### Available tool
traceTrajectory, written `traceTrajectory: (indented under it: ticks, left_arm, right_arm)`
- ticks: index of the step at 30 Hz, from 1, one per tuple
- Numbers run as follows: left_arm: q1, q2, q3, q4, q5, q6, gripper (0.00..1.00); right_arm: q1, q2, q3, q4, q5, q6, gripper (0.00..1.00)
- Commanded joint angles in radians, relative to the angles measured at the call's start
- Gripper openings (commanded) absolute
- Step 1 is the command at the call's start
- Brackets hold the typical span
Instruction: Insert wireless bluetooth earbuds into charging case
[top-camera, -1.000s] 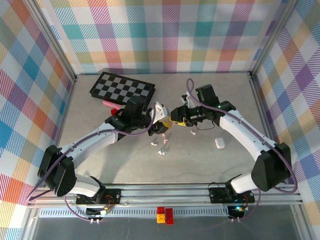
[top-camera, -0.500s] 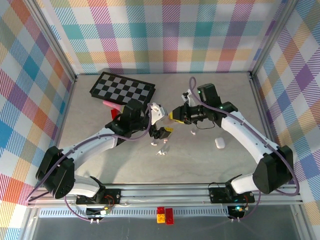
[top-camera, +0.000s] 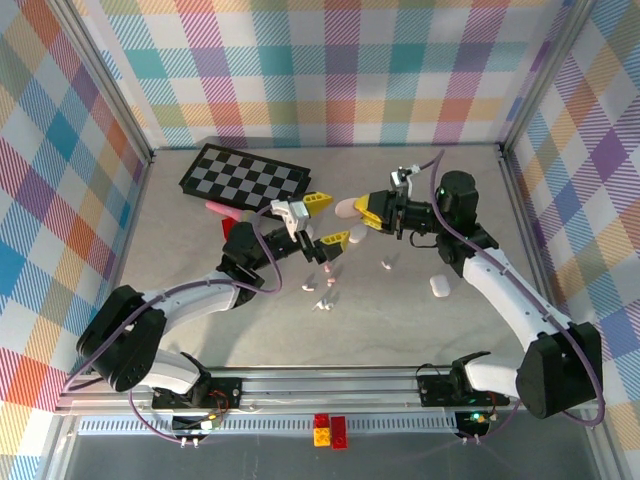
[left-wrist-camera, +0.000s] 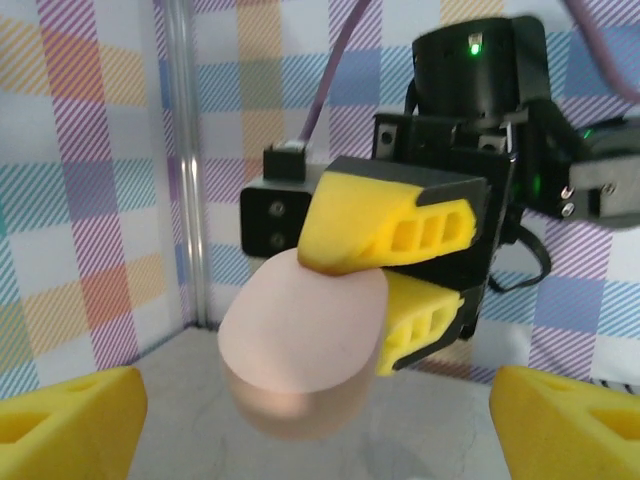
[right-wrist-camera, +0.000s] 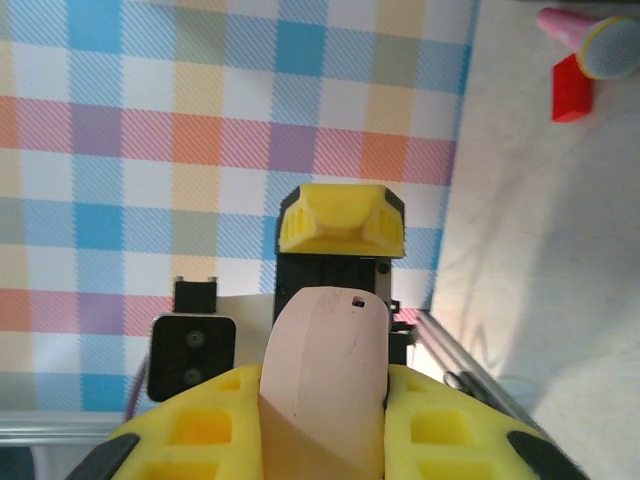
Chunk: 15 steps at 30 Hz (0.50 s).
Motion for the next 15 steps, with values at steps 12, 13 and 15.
traceTrajectory:
  ticks: [12, 13, 15]
  left_arm:
    - [-0.001, 0.125, 0.160, 0.201, 0.110, -0.054, 0.69]
    - [-0.001, 0.133, 0.168, 0.202, 0.114, -0.051, 0.67]
    - [-0.001, 0.144, 0.182, 0.207, 0.118, -0.053, 0.62]
  right_arm:
    - [0.000, 0.015, -0.019, 0.434, -0.028, 0.338, 0.00]
    - [0.000, 0.017, -0.020, 0.438, -0.030, 0.344, 0.00]
    - [0.000, 0.020, -0.022, 0.447, -0.031, 0.348, 0.00]
